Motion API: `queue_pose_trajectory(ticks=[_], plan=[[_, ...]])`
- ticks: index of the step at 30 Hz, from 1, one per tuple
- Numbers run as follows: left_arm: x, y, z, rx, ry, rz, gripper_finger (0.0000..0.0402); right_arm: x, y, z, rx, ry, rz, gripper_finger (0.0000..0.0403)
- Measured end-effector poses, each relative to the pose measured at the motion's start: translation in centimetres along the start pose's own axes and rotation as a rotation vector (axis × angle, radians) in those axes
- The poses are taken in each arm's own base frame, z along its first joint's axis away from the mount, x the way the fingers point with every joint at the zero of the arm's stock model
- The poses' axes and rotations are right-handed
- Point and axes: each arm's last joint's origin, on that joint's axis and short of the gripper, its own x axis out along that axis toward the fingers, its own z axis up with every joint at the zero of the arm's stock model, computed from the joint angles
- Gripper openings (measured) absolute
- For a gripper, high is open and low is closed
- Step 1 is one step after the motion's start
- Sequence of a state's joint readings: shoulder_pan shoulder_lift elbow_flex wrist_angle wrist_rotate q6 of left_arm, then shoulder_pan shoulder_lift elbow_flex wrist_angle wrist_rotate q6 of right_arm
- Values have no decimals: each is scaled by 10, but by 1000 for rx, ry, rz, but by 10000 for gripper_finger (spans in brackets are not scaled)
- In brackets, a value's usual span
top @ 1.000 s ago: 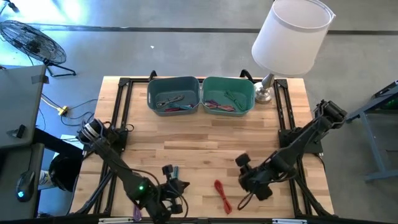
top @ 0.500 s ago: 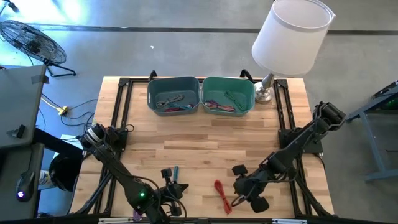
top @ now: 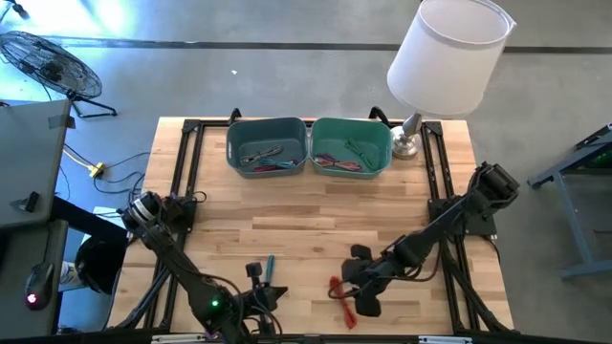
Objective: Pick & Place USB Port
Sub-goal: Put the purple USB cable into the green bin
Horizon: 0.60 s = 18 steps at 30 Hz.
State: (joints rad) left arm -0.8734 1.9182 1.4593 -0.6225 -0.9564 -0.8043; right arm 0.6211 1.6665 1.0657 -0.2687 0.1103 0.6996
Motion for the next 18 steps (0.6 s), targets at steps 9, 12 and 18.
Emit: queue_pose_trajectory(ticks=[9,12,18], plan=[[6,-10,-14,29,6,4,0,7,7,-8,-11,-11,-18,168],[7,-12,-16,27,11,3,0,7,15,-8,-69,-50,30,168],[-1,-8,-17,-3,45,-3,0,6,23,-2,-186,-120,105,168]])
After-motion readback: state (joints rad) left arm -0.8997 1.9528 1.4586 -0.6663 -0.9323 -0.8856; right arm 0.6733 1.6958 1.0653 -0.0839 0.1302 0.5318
